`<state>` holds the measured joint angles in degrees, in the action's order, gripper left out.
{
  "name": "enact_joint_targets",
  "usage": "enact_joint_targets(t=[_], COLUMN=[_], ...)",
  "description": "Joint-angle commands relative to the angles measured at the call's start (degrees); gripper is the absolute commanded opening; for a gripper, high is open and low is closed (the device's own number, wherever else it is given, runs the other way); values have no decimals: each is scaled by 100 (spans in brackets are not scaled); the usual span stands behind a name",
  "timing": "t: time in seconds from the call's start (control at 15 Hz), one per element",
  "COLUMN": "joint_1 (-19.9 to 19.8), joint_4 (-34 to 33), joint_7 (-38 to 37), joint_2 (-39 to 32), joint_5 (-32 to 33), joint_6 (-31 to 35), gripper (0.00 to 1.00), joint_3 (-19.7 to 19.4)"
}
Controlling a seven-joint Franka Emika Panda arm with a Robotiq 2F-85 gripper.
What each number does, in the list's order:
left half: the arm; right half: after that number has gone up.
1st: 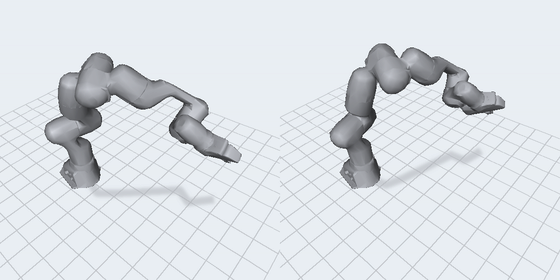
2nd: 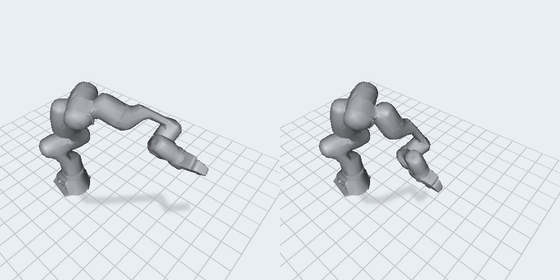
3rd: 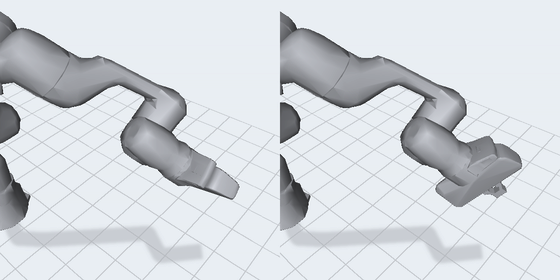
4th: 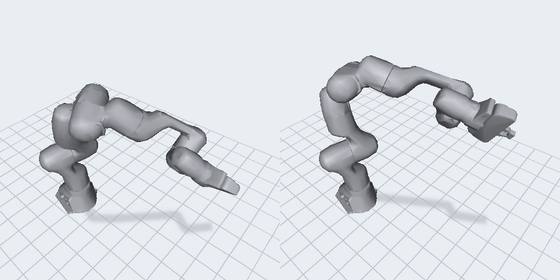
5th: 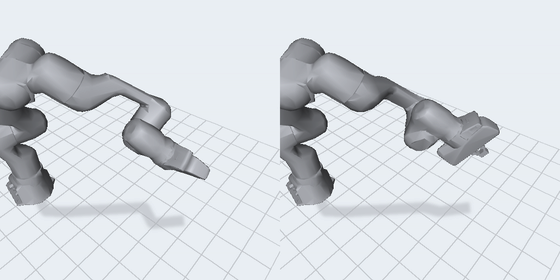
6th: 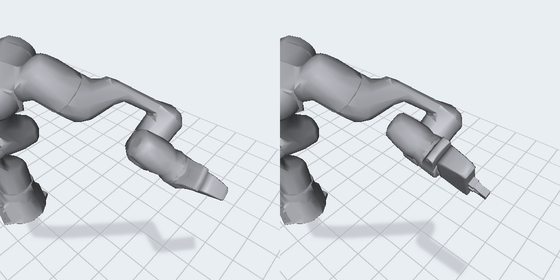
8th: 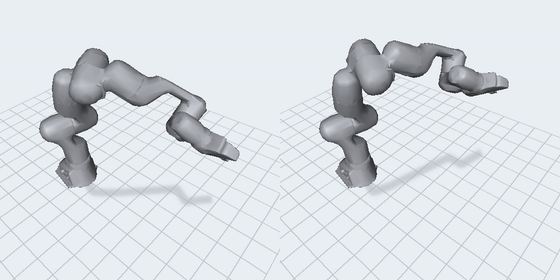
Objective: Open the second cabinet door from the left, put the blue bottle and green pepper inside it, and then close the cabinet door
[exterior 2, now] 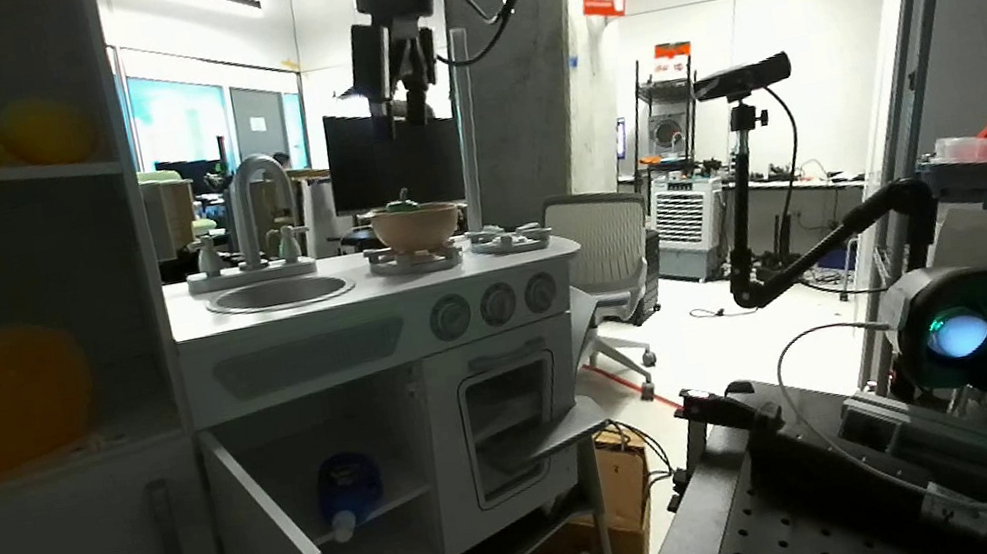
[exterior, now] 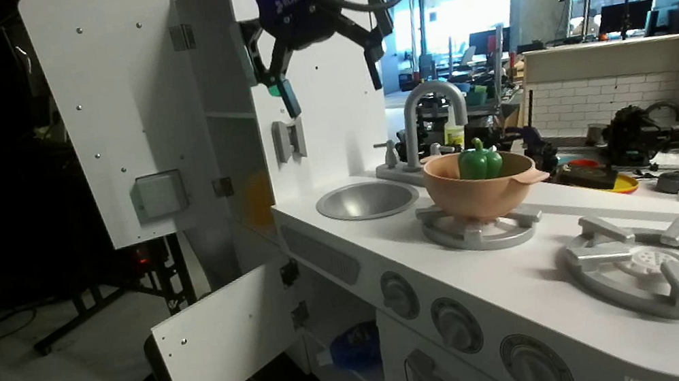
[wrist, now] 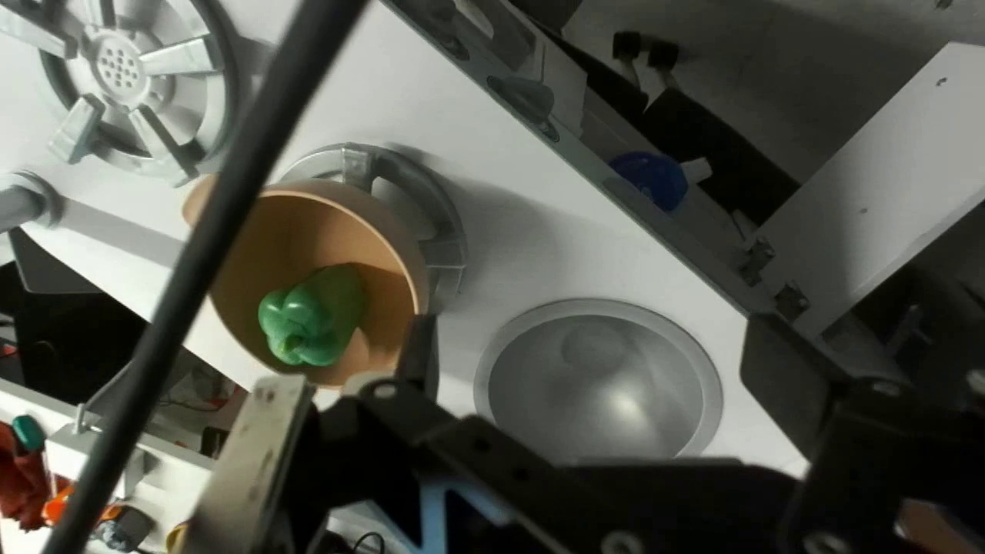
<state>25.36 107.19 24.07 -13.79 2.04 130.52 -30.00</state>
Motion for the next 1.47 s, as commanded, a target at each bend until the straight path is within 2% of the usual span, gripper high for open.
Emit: enact_joint_targets(t=[0.0,0.13,0.27,0.4,0.47,0.6,0.73,0.87,1.0,1.07,1.2,1.33,1.4], joint_1=[-1558,-2023,-2480,-2624,-2836,-2898,-3120,-3089,-3230,-3154,-3307,-3203,-3285], joint_4=[-1492,-2171,-2830,-3412,-3710,-4255,-4812,-5317,-5858,-6100,-6479,-6788,-6894], joint_7=[248,165,296,193,317,196,360,295,417,376,529,489,563], joint_2=[-570,-795,-1436,-1702,-2130,-2487,-3069,-3300,-3775,-3807,-4219,-4297,-4485], joint_5=[176,358,480,714,689,781,756,797,756,797,741,778,743], joint_6=[-1372,-2014,-2198,-2666,-2566,-2839,-2861,-3226,-3315,-3583,-3574,-3894,-3824], gripper=[100,100,100,100,100,100,100,100,100,100,100,100,100], joint_3=[1333,1733,2003,2200,2266,2369,2431,2464,2495,2491,2514,2504,2519])
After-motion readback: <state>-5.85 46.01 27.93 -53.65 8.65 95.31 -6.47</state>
